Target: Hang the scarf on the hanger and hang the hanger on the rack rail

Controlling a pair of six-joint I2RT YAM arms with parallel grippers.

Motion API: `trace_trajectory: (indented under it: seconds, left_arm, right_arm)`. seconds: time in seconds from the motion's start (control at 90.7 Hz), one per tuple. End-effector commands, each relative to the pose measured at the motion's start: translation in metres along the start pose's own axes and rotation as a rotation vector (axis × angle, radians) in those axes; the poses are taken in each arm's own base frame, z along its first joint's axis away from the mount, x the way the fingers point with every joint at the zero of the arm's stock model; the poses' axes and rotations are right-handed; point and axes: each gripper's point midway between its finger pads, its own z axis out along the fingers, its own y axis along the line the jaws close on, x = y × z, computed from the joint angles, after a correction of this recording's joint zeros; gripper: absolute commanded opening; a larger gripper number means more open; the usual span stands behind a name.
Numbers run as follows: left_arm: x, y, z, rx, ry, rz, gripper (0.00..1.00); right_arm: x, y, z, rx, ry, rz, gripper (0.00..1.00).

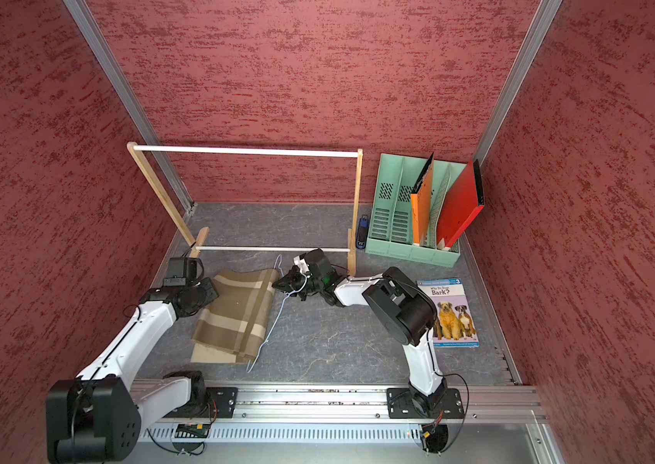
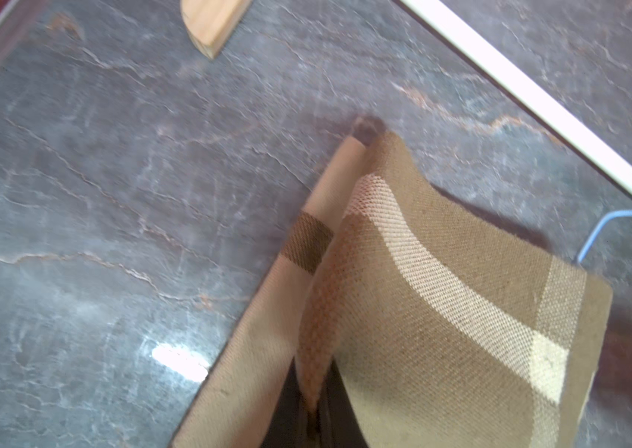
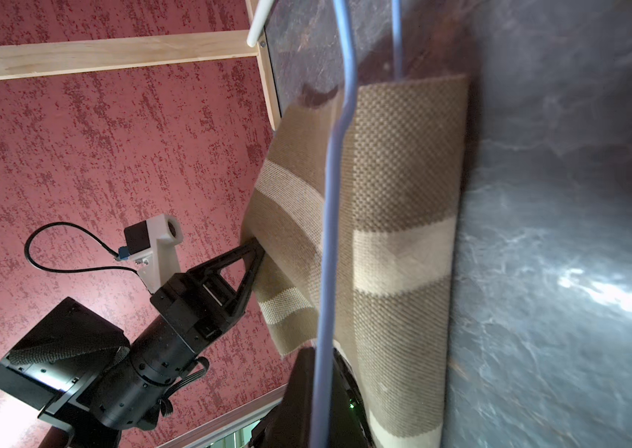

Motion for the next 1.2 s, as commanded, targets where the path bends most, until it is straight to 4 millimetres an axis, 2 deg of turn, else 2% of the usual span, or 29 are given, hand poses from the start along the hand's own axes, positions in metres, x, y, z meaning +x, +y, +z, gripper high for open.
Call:
trace_trajectory:
  seconds: [0.0, 0.242, 0.419, 0.606, 0.727, 0.771, 0.849, 0.948, 1.08, 1.19]
  left_arm:
    - [-0.026, 0.003, 0.004, -0.012, -0.071, -0.01, 0.05]
    - [-0.015, 0.005, 0.026, -0.024, 0.013, 0.002, 0.12]
    - [-0.003, 0.002, 0.027, -0.018, 0.073, 0.005, 0.2]
    - [0.001, 0.01, 0.017, -0.061, 0.075, -0.004, 0.42]
    - [-0.014, 0.017, 0.003, -0.107, 0.006, -0.013, 0.62]
    - [-0.02, 0.017, -0.006, -0.105, -0.026, -0.015, 0.66]
    - [-0.031, 0.001, -0.027, -0.022, -0.093, -0.007, 0.7]
    - [-0.034, -0.043, -0.059, 0.21, -0.146, 0.041, 0.71]
    - [-0.006, -0.112, -0.097, 0.609, -0.092, 0.107, 0.72]
    - [0.028, -0.146, -0.113, 0.78, -0.029, 0.168, 0.72]
  right_arm:
    - [-0.001, 0.007, 0.004, -0.006, 0.006, -0.02, 0.0]
    - [0.0, 0.009, 0.005, -0.006, 0.016, -0.026, 0.0]
    - [0.0, 0.015, 0.003, -0.01, 0.031, -0.042, 0.0]
    - [-0.001, 0.02, -0.009, 0.002, 0.045, -0.071, 0.0]
    - [-0.002, 0.019, -0.014, 0.011, 0.047, -0.083, 0.0]
    - [-0.003, 0.019, -0.016, 0.013, 0.043, -0.086, 0.0]
    - [-0.004, 0.02, -0.018, 0.011, 0.041, -0.09, 0.0]
    - [-0.009, 0.024, -0.022, 0.001, 0.027, -0.095, 0.0]
    - [-0.013, 0.03, -0.025, -0.002, 0.012, -0.106, 0.0]
    - [-0.015, 0.029, -0.027, -0.001, 0.006, -0.102, 0.0]
